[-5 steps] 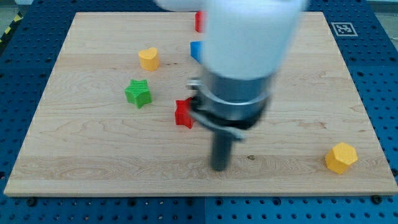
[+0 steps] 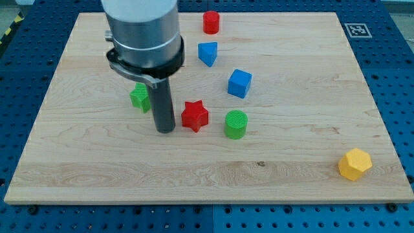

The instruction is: Move the red star left to the yellow hexagon

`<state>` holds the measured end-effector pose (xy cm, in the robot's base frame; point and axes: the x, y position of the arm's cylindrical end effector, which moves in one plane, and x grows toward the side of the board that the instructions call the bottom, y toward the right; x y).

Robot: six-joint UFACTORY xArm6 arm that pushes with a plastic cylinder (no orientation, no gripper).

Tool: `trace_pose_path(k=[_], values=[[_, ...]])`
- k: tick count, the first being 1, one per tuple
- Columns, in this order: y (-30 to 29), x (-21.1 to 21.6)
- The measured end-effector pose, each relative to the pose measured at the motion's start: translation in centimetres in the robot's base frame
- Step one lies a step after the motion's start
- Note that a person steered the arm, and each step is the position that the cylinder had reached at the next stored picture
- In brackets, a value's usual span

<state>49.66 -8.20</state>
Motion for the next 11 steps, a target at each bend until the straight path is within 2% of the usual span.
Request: trace_pose_path(k=[1, 2, 3, 4, 8, 10, 11], values=[[-0.1, -2.0], [2.9, -2.0], [7.6, -1.0], [10.4, 2.1], [19.7, 5.7], [22.4, 7.3], [20.8, 7.2]])
